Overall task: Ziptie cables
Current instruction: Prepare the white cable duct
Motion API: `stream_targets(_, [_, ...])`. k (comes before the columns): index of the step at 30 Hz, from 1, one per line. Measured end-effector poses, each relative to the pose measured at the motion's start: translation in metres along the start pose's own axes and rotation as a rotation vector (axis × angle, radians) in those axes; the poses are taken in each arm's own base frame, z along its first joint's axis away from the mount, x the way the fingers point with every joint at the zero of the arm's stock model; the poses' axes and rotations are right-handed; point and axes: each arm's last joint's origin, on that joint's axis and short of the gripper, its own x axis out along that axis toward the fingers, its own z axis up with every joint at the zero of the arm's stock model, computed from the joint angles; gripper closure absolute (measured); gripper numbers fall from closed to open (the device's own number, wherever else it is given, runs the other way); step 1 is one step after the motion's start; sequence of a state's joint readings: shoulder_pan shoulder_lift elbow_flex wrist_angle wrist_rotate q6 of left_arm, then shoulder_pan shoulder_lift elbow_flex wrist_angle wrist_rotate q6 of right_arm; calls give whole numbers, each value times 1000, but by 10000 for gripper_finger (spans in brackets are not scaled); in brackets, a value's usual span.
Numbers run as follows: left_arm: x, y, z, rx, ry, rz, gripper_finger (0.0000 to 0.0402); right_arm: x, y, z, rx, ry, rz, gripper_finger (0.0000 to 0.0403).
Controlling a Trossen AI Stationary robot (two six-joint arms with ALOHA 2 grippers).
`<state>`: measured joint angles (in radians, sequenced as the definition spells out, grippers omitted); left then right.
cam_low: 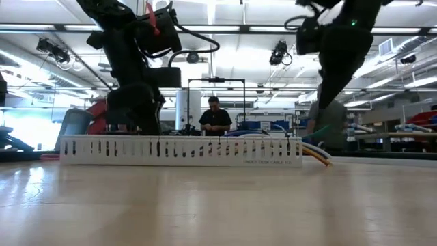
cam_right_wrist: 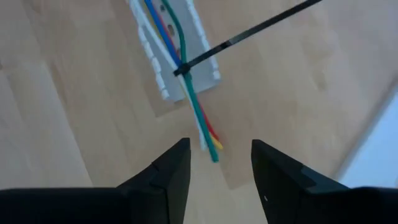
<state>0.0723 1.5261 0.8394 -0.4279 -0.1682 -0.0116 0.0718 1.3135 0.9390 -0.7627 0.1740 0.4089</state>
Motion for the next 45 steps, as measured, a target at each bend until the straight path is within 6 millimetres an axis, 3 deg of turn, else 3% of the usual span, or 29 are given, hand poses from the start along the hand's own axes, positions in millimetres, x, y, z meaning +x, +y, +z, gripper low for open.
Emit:
stream_targets(5, [0,-1,0,4,1,-39,310,-12,3,-3,-15,-59,-26,253])
stream_targets(13, [-6,0,9,6,-17,-39,222,-13,8,-7,-15,-64,-52,262])
stream_targets(21, [-42,8,52,103,-98,59,209,-16,17,-20,13,-61,-144,277])
stream_targets(28, [-57,25,66,157,-103,264,209,1,27,-56,94,-15,-181,291])
stream_targets(33, [-70,52,49,86,5,341,209,12,41,-84,173,-27,-130,291])
stream_targets(38, [-95,74,13,-60,-16,388,209,17,58,-102,241,-96,-22,291])
stream_targets(45, [-139,76,-46,-250,-183,424,209,22,76,-117,322,-202,88,291])
